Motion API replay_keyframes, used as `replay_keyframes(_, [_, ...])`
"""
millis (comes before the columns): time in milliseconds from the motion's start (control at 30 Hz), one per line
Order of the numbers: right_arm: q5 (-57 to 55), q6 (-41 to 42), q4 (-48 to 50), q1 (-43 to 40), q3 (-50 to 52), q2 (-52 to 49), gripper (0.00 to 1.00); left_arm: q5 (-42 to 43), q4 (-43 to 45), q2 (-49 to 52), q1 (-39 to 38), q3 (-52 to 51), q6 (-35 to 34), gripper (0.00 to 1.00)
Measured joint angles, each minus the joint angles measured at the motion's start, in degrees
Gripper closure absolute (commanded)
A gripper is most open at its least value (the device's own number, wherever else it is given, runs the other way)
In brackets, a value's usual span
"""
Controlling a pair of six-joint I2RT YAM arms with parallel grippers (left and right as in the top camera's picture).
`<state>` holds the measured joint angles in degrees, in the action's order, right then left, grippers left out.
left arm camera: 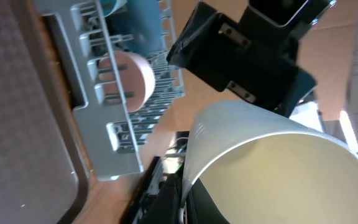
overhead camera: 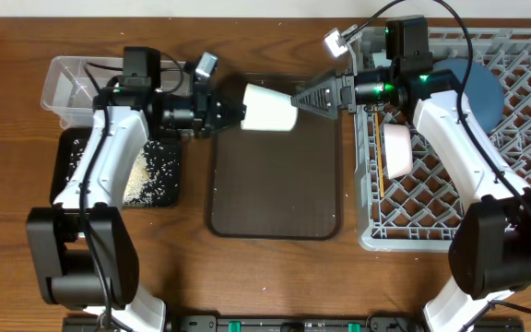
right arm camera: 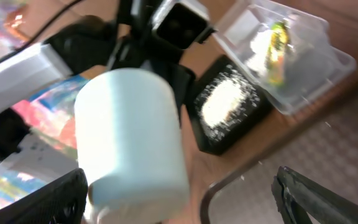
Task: Sort waste into correct bins and load items into the dishwasher rack
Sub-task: 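Lift the cup with the left gripper and hand it to the right gripper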
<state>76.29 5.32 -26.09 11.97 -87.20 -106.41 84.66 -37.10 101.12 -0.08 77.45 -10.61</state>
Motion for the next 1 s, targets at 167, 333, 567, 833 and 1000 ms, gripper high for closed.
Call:
replay_keyframes(167, [3.15, 0.00, 1.97, 1.03, 0.00, 0.00, 0.07, 2.45, 0.07, 0.00, 1.33, 0.00, 0.09, 0.94])
replay_keyframes(333, [4.13, 0.07, 5.51, 3.72, 0.07, 0.00, 0.13, 3.39, 0.07, 0.00, 1.38, 0.00, 0.11, 0.94])
replay_keyframes(567, [3.34, 2.86, 10.91, 7.89, 0.13, 0.00, 0.25, 3.78, 0.04, 0.00, 1.38, 0.00, 0.13, 0.94])
replay_keyframes(833, [2.54, 4.81, 11.17, 8.04, 0.15, 0.00, 0.35, 3.96, 0.07, 0.00, 1.38, 0.00, 0.17, 0.86])
replay_keyframes(1000, [2.43, 6.29, 11.50, 8.04, 0.17, 0.00, 0.49, 3.78, 0.09, 0.00, 1.38, 0.00, 0.17, 0.65])
